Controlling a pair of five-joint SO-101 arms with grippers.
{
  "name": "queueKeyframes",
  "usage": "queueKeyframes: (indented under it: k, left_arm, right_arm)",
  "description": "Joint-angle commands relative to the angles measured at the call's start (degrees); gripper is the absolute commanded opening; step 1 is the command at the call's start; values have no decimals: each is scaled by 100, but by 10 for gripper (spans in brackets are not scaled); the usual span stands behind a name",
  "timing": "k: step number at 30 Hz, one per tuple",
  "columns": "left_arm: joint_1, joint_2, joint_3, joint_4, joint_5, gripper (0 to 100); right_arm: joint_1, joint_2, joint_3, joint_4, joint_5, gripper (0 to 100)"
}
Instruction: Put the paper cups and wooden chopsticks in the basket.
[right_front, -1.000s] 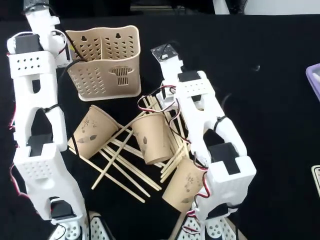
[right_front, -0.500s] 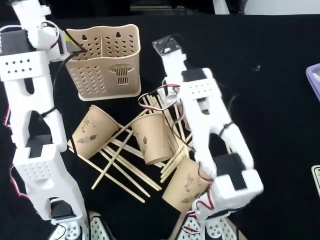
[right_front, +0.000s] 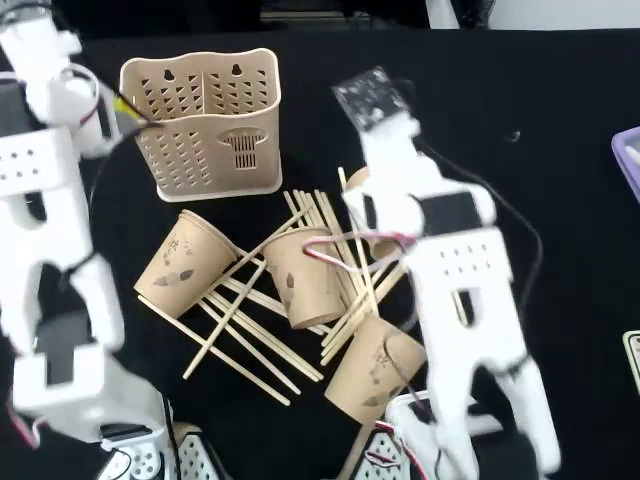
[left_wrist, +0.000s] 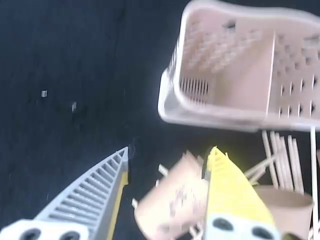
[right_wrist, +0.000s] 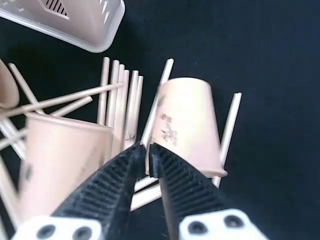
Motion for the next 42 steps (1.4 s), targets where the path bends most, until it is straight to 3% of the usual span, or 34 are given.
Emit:
queueKeyframes:
  k: [1, 7, 10, 14, 20, 28, 32, 34, 37, 42]
  left_arm:
    - [-40, -1521, 1930, -589, -35, 245]
    - [-92, -3305, 5516, -2286, -633, 246]
    - [-92, -3991, 6818, -2971, -290, 246]
    - [-84, -4642, 7785, -3613, -18, 246]
    - [-84, -5037, 8268, -3666, 229, 245]
    - [-84, -5055, 8409, -3675, 281, 245]
    - [-92, -5099, 8690, -3965, 273, 245]
    - [-92, -5099, 8875, -4141, 264, 245]
    - [-92, -5108, 9024, -4281, 255, 245]
    - [-92, -5108, 9024, -4281, 255, 245]
  right_arm:
    - [440, -796, 453, -35, 800, 132]
    - [1389, -998, 1218, -800, 2673, 168]
    - [1512, -884, 1675, -1187, 3420, 182]
    - [1521, -778, 2088, -1653, 3824, 199]
    - [1556, -505, 2668, -2567, 4308, 201]
    - [1521, -101, 3169, -3833, 4387, 193]
    - [1547, 92, 3521, -4800, 4387, 22]
    - [1574, -4, 3618, -4993, 4299, 25]
    - [1618, -444, 3600, -4607, 3991, 11]
    - [1609, -1745, 3204, -2892, 3569, 10]
